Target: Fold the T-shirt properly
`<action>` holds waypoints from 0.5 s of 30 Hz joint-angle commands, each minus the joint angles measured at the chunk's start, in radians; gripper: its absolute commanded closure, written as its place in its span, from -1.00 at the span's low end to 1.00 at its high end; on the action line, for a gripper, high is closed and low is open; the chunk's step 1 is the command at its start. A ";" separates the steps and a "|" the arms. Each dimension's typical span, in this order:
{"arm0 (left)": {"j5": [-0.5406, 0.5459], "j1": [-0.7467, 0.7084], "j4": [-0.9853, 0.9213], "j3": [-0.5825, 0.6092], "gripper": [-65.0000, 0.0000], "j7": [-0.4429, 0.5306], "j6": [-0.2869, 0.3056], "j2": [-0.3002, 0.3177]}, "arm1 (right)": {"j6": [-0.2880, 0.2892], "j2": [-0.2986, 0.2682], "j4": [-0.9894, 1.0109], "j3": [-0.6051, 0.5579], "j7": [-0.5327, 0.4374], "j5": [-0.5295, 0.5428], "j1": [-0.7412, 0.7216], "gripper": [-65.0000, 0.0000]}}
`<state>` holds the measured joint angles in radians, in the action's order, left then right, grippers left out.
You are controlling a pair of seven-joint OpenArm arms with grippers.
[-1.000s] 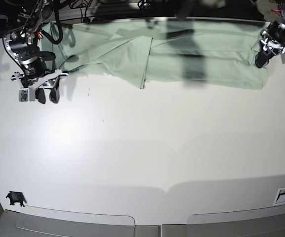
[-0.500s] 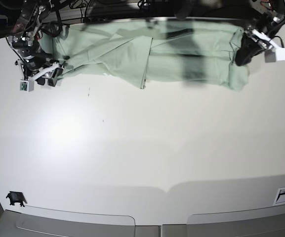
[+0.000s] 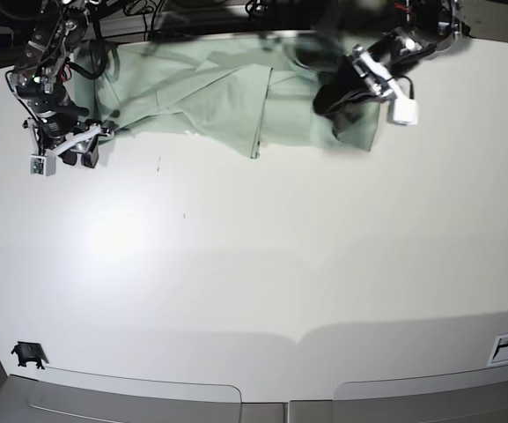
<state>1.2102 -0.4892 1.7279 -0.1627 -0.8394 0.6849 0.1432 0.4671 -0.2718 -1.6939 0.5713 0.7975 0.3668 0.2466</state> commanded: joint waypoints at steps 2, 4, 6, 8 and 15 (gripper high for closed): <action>-0.001 0.017 0.019 0.041 1.00 0.029 0.013 -0.002 | 0.003 -0.016 -0.015 0.005 -0.019 0.010 -0.008 0.26; -0.037 0.030 0.019 0.076 1.00 0.033 0.013 -0.002 | 0.003 -0.016 -0.015 0.005 -0.019 0.010 -0.008 0.26; -0.080 0.041 0.019 0.105 1.00 0.039 0.013 -0.002 | 0.003 -0.016 -0.015 0.005 -0.019 0.010 -0.008 0.26; -0.151 0.043 0.019 0.125 1.00 0.091 0.013 -0.002 | 0.003 -0.016 -0.016 0.005 -0.019 0.011 -0.008 0.26; -0.339 0.043 0.019 0.134 0.76 0.220 0.013 -0.002 | 0.003 -0.016 -0.015 0.005 -0.020 0.011 -0.008 0.26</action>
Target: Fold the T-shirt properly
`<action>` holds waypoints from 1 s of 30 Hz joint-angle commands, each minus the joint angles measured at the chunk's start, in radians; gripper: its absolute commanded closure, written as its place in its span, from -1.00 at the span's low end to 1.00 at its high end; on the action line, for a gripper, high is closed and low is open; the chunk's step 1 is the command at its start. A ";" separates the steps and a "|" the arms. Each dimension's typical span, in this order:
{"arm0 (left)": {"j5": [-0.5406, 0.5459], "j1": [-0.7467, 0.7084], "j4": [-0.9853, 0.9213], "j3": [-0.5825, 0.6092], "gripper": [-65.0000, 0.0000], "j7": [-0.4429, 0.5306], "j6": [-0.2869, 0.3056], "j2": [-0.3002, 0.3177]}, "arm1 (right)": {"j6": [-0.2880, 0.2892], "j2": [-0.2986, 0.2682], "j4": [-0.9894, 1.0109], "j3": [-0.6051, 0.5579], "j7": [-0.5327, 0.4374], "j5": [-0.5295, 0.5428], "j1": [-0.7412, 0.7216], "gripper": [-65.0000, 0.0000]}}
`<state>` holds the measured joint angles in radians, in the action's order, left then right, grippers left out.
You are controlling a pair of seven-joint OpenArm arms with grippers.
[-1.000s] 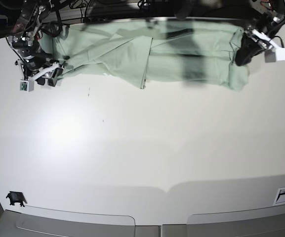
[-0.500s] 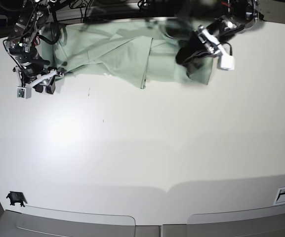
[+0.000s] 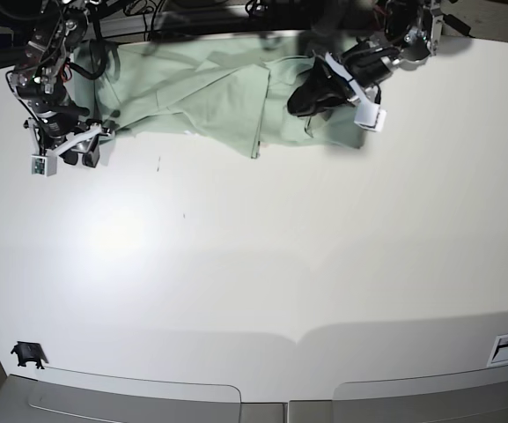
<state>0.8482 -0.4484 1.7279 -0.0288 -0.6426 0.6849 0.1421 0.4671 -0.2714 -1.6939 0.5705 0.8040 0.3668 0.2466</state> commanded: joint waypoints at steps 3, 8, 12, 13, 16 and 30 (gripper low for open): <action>0.023 0.002 0.019 0.000 0.43 0.024 0.013 -0.001 | 0.003 -0.017 -0.015 0.005 -0.026 0.026 -0.008 0.26; 0.025 0.003 0.019 0.000 0.43 0.024 0.013 0.000 | 0.003 -0.017 -0.015 0.005 -0.026 0.037 -0.008 0.26; 0.023 0.003 0.019 -0.007 0.52 0.023 0.013 0.000 | 0.003 -0.017 -0.015 0.005 -0.026 0.037 -0.008 0.26; 0.023 0.003 0.019 -0.014 0.64 0.023 0.013 0.000 | 0.003 -0.017 -0.015 0.005 -0.026 0.037 -0.008 0.26; 0.023 0.002 0.020 -0.059 1.00 0.023 0.013 0.000 | 0.003 -0.017 -0.015 0.005 -0.026 0.036 -0.008 0.26; 0.016 -0.046 0.021 -0.246 1.00 -0.157 0.013 0.005 | 0.003 -0.017 -0.015 0.005 -0.026 0.036 -0.008 0.26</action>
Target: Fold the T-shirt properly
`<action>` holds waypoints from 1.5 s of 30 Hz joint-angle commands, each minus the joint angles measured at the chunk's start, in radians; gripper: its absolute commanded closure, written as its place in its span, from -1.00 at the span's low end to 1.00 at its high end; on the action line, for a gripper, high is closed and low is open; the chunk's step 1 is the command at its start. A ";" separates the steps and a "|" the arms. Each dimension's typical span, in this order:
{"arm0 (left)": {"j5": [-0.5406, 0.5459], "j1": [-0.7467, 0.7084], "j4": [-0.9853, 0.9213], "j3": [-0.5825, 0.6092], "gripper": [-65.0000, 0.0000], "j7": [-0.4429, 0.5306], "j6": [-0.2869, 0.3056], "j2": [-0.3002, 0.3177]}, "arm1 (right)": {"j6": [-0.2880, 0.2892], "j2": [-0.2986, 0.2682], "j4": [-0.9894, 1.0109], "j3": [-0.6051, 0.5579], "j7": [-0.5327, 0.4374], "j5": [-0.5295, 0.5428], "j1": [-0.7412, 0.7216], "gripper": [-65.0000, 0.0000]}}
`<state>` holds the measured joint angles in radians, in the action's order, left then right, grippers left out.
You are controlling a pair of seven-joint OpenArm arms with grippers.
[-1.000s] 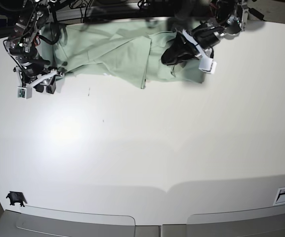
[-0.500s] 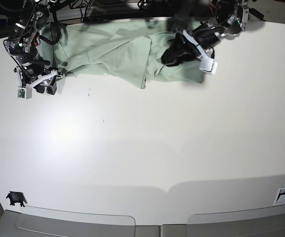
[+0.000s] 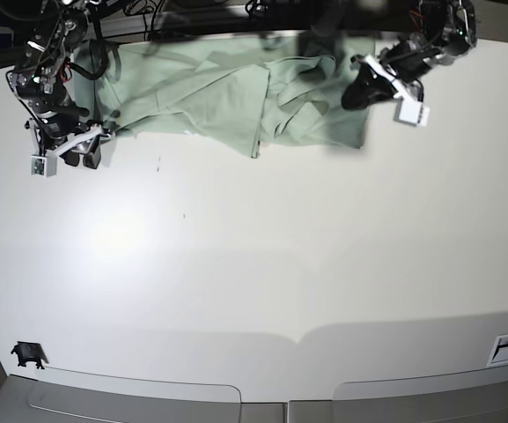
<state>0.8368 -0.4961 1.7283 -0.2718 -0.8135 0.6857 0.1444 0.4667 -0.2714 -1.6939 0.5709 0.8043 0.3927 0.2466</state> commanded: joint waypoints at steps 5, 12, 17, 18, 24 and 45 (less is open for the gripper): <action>-0.018 -0.002 0.020 0.093 1.00 0.023 0.012 0.003 | 0.004 -0.017 -0.015 0.005 -0.027 0.011 -0.008 0.26; -0.100 0.010 0.020 0.297 1.00 0.068 0.012 0.000 | 0.004 -0.017 -0.015 0.005 -0.027 0.011 -0.009 0.26; -0.182 0.028 0.020 0.390 1.00 0.085 0.012 -0.011 | 0.004 -0.016 -0.015 0.005 -0.027 0.011 -0.008 0.26; -0.182 0.033 0.020 0.398 1.00 0.085 0.012 -0.011 | 0.004 -0.016 -0.015 0.005 -0.027 0.011 -0.008 0.26; -0.175 0.059 0.024 0.383 1.00 0.085 0.012 -0.014 | 0.004 -0.017 -0.015 0.005 -0.026 0.011 -0.008 0.26; -0.235 0.061 0.023 0.172 1.00 0.109 0.012 -0.014 | 0.004 -0.017 -0.015 0.005 -0.030 0.011 -0.009 0.26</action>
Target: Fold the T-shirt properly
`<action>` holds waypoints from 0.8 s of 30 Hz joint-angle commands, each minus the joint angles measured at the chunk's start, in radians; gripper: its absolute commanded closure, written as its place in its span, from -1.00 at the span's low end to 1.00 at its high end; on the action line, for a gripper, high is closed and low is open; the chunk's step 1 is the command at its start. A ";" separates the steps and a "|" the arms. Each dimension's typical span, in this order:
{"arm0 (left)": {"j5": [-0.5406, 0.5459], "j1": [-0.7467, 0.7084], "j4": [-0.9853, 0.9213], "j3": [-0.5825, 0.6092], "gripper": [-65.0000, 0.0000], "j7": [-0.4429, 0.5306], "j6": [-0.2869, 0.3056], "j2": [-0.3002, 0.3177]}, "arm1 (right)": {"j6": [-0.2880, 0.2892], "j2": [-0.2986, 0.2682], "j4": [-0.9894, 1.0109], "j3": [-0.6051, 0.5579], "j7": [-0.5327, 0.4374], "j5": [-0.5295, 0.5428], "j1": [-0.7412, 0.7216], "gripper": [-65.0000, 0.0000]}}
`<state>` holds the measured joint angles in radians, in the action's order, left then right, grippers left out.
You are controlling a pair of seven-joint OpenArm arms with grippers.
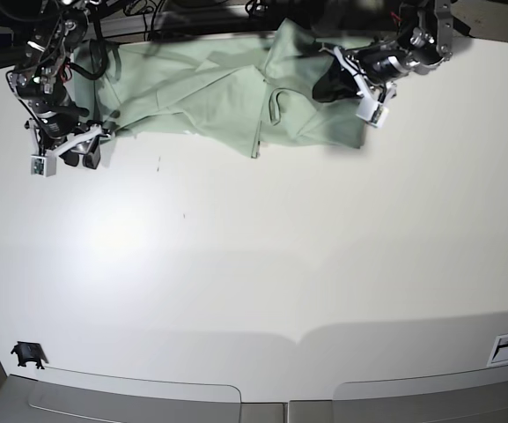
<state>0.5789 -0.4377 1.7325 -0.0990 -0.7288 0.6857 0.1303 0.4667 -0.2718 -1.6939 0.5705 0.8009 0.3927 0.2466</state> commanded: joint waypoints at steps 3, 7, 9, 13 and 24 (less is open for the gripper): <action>0.022 0.006 0.018 0.027 1.00 0.066 0.012 0.000 | 0.004 -0.016 -0.015 0.005 -0.027 0.011 -0.009 0.26; -0.059 0.025 0.018 0.089 1.00 0.080 0.012 0.000 | 0.004 -0.016 -0.015 0.005 -0.027 0.012 -0.012 0.26; -0.103 0.037 0.017 0.119 1.00 0.094 0.012 0.000 | 0.004 -0.015 -0.015 0.005 -0.026 0.011 -0.014 0.26; -0.111 0.064 0.017 0.154 1.00 0.125 -0.052 0.000 | 0.004 -0.010 -0.015 0.005 -0.027 0.011 -0.014 0.26; -0.108 0.102 0.018 0.094 1.00 0.126 -0.055 0.001 | 0.004 -0.006 -0.015 0.005 -0.021 0.010 -0.014 0.26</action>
<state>0.4503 -0.3401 1.7325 -0.0032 -0.6281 0.6289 0.1299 0.4667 -0.2615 -1.6939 0.5705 0.8040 0.3927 0.2436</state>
